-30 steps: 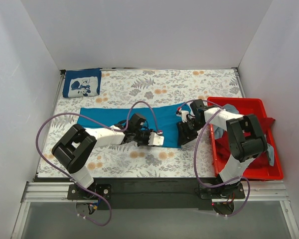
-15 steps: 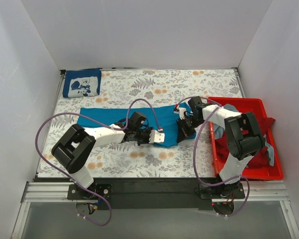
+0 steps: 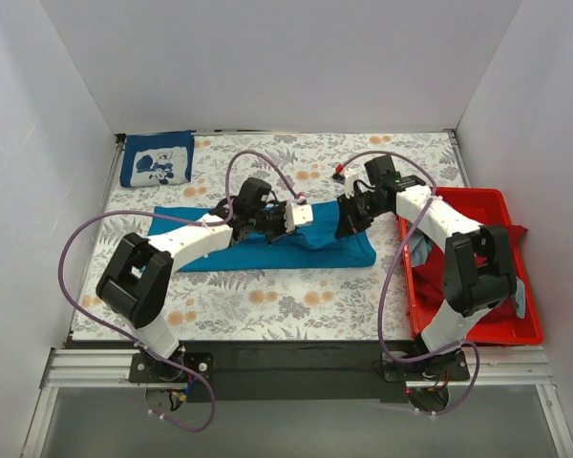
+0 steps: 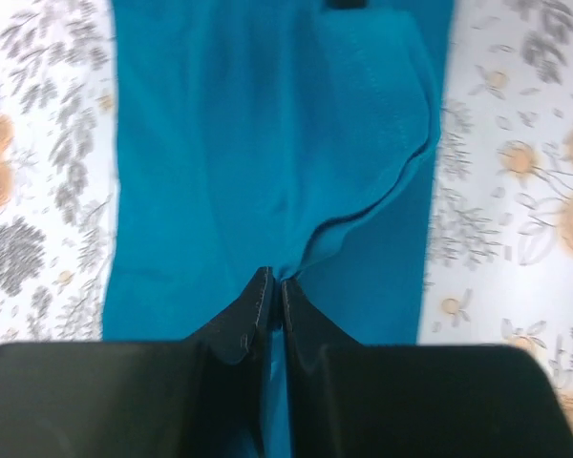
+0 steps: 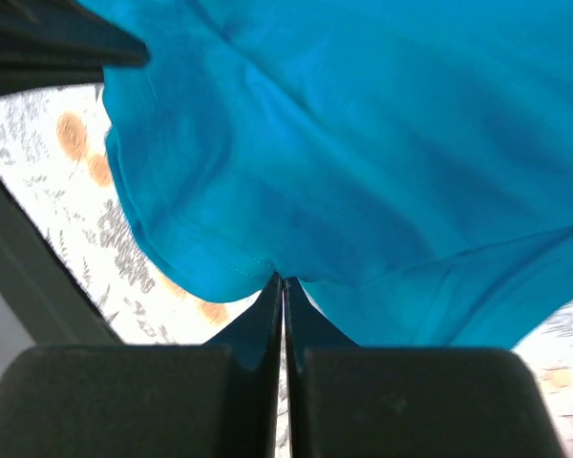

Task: Fold and stack the t-shirts
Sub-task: Fold the tshirt

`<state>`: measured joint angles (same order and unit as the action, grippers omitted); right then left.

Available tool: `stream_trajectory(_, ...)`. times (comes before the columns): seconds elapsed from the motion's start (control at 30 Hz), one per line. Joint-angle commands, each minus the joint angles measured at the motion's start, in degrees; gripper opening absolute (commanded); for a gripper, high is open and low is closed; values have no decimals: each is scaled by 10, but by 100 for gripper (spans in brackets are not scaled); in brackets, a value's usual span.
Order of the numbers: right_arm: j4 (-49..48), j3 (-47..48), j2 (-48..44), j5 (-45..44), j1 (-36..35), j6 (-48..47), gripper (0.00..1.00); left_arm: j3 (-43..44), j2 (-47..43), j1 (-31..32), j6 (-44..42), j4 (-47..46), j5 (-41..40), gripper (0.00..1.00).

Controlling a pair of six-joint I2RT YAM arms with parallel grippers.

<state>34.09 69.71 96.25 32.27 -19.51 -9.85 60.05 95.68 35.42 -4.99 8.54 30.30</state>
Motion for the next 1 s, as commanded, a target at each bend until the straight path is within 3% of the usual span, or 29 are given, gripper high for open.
stream_trajectory(0.0, -27, 51, 20, -19, 2, -14, 1, 45, 22, -33, 45, -9, 13, 0)
stream_trajectory(0.27, -64, 132, 88, -54, 10, -8, 1, 77, 72, -58, 75, -21, -9, 0)
stream_trajectory(0.6, -75, 168, 133, -82, 11, 0, 1, 103, 123, -83, 116, -55, -38, 1)
stream_trajectory(0.97, -82, 171, 152, -78, 12, 6, 1, 103, 149, -89, 116, -74, -54, 13)
